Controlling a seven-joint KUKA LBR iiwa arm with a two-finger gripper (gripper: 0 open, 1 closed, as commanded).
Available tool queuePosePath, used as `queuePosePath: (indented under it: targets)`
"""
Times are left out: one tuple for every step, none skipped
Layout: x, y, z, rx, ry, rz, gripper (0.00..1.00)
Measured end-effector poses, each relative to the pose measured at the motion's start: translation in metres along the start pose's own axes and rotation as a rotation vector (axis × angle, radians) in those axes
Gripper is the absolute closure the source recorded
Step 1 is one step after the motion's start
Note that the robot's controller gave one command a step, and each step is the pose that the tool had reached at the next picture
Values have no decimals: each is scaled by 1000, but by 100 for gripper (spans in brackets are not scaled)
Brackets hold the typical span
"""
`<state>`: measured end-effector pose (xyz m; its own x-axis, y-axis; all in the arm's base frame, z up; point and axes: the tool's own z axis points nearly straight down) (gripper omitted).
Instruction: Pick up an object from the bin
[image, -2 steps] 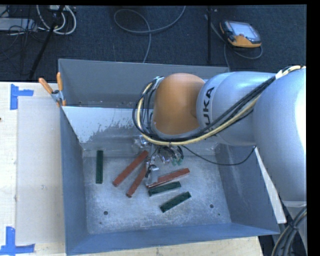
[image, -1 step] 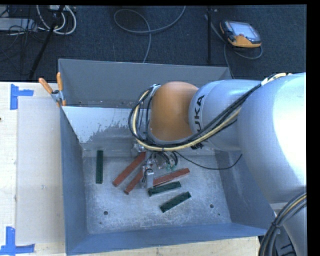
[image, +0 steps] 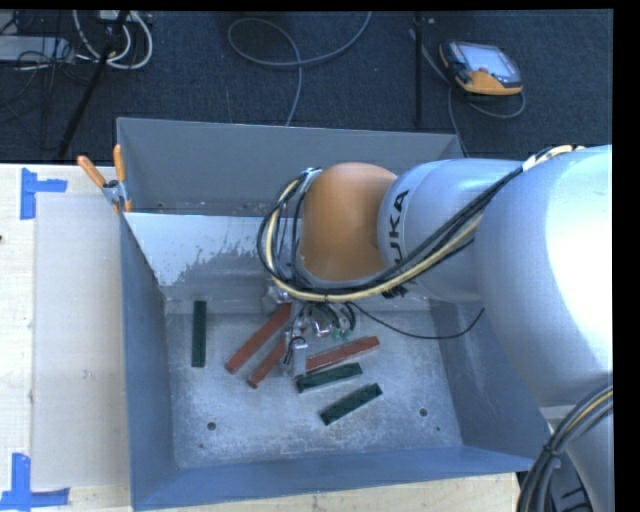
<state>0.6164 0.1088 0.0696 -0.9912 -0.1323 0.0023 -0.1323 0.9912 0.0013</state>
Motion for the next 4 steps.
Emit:
queuePosePath:
  targets:
    - [-2, 0, -3, -1, -9, 1, 100]
    - [-4, 0, -70, 0, -10, 3, 100]
    - [-5, 0, -92, 0, -6, 5, 100]
    - [-6, 0, -129, 0, -8, 7, 100]
